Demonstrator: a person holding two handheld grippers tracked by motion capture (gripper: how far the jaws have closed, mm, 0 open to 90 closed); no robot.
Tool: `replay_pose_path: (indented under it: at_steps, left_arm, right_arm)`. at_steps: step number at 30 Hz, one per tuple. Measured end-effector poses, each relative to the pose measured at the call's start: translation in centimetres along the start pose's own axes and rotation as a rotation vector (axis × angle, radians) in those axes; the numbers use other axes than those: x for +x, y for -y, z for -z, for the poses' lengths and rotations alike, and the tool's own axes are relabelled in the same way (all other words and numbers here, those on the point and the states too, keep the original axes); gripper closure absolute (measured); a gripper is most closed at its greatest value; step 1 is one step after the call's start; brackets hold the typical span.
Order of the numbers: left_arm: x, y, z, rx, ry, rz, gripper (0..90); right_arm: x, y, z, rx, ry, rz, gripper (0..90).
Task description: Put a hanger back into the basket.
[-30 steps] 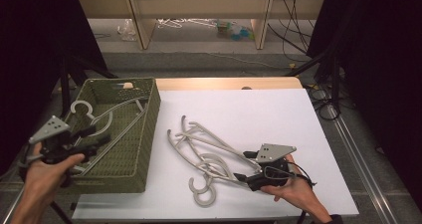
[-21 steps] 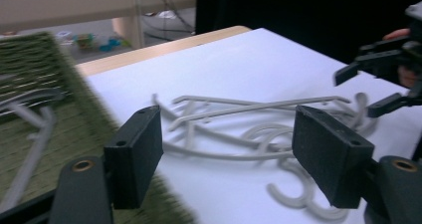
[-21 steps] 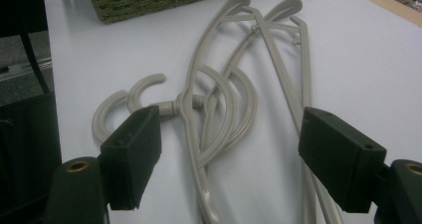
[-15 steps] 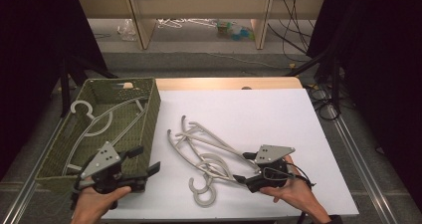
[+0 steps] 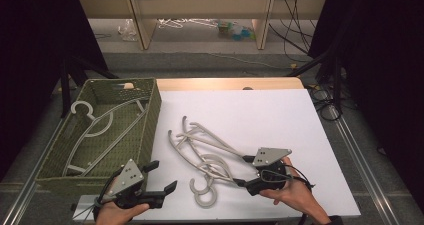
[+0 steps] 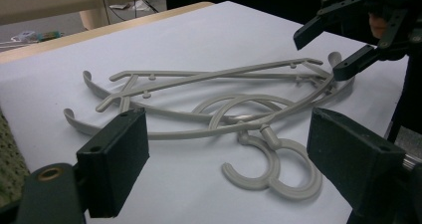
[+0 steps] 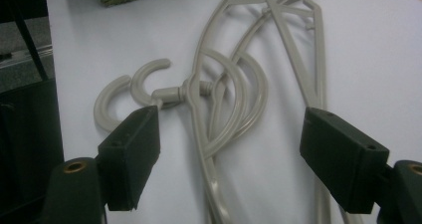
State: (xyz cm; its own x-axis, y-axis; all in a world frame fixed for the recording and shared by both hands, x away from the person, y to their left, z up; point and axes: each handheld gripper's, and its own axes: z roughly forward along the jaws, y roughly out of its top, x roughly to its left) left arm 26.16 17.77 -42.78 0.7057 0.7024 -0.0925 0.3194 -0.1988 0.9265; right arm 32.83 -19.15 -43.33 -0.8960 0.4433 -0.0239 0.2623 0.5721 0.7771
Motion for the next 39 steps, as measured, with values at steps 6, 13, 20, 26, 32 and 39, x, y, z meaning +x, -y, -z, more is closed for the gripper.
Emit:
replay_pose_path:
  at_steps: [6,13,20,26,32,39]
  left_arm:
    - [-0.7,0.4,-0.4,0.011,0.033,-0.024,16.6]
    - [-0.8,0.6,-0.7,0.015,0.051,-0.028,16.6]
    - [-0.8,0.6,-0.6,0.028,0.047,-0.04,17.0]
    - [-0.9,0.8,-0.8,0.049,0.056,-0.049,17.4]
    - [-1.0,0.9,-1.3,0.066,0.057,-0.069,18.1]
    - [-1.0,0.6,-2.4,0.099,0.039,-0.141,25.5]
  right_arm:
    - [0.0,0.4,-1.4,0.072,-0.023,0.015,25.5]
    - [0.1,1.1,-3.7,0.233,-0.04,0.036,35.1]
    - [-0.3,1.4,-4.7,0.31,-0.081,0.048,54.8]
    - [-0.5,1.4,-4.8,0.309,-0.099,0.058,69.5]
    - [-0.5,1.1,-4.7,0.321,-0.113,0.124,78.2]
    - [-0.5,0.4,-3.7,0.321,-0.101,0.194,79.9]
